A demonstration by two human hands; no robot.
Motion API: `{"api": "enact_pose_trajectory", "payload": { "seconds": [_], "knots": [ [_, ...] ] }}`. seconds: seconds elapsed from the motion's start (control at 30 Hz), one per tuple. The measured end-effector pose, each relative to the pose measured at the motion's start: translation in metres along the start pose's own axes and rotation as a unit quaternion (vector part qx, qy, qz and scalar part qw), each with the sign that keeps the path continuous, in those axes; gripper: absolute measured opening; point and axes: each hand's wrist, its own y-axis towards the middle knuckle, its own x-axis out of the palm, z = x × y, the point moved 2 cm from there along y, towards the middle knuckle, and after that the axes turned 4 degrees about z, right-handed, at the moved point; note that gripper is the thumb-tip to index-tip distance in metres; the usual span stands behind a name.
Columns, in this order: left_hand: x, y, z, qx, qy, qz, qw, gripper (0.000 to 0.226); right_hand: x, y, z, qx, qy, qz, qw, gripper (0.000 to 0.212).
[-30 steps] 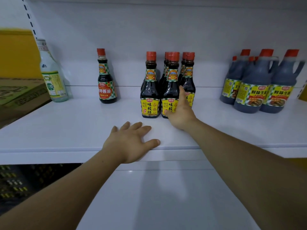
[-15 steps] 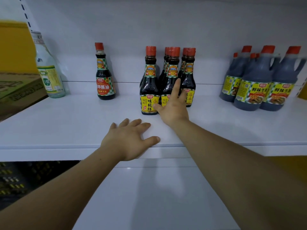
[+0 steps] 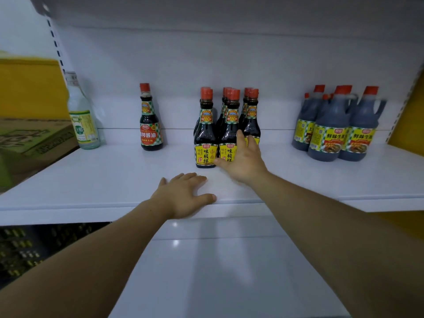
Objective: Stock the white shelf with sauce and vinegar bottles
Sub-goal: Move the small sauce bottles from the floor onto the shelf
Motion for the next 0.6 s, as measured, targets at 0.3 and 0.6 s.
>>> {"api": "enact_pose_trajectory", "payload": {
  "seconds": [0.3, 0.6],
  "knots": [
    [-0.058, -0.086, 0.014, 0.008, 0.002, 0.011, 1.0, 0.071, -0.081, -0.066, -0.057, -0.053, -0.109, -0.072, 0.99, 0.088],
    [-0.107, -0.244, -0.033, -0.106, 0.027, 0.024, 0.994, 0.075, -0.074, -0.165, -0.161, -0.16, -0.122, -0.172, 0.964, 0.09]
  ]
}}
